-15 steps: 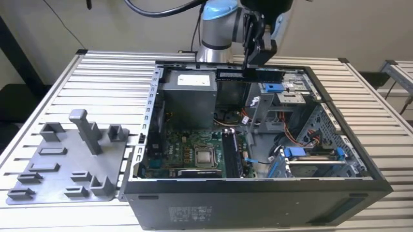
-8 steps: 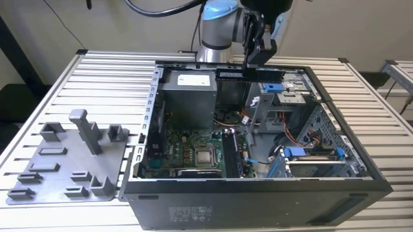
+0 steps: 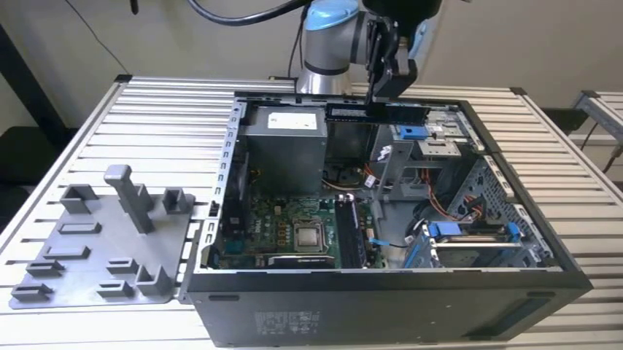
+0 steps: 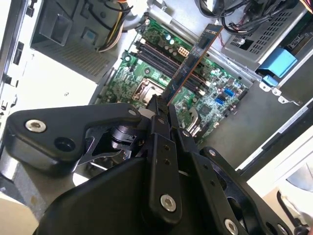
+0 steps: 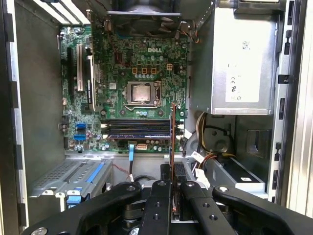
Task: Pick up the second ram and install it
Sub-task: 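Insert the second ram into the second slot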
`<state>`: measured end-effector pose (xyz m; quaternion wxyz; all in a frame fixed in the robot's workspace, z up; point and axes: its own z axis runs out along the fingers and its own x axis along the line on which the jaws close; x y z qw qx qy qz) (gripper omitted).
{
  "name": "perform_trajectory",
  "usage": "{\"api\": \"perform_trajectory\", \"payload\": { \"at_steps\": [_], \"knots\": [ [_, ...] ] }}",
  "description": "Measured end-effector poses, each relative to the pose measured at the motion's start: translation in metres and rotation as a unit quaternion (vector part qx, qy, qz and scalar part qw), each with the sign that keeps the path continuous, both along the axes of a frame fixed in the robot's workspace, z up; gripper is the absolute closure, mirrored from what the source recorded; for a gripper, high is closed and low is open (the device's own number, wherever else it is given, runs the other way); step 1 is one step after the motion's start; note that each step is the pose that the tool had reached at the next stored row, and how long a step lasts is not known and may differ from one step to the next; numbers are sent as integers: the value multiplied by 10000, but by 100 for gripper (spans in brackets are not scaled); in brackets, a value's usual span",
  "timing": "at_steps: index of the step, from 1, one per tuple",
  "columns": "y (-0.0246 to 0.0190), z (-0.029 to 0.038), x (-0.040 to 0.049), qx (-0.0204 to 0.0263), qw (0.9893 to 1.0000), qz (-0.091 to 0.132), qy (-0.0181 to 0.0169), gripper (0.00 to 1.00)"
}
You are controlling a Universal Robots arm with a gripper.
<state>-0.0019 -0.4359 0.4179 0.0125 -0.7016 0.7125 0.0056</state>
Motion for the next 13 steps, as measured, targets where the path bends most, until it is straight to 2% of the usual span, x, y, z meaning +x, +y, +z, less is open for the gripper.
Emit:
{"api": "perform_trajectory", "payload": {
  "at_steps": [7,13],
  "knots": [
    [0,-2,0,0,9997,-224,0,86],
    [0,-3,0,0,9989,-471,0,86]
  ]
}}
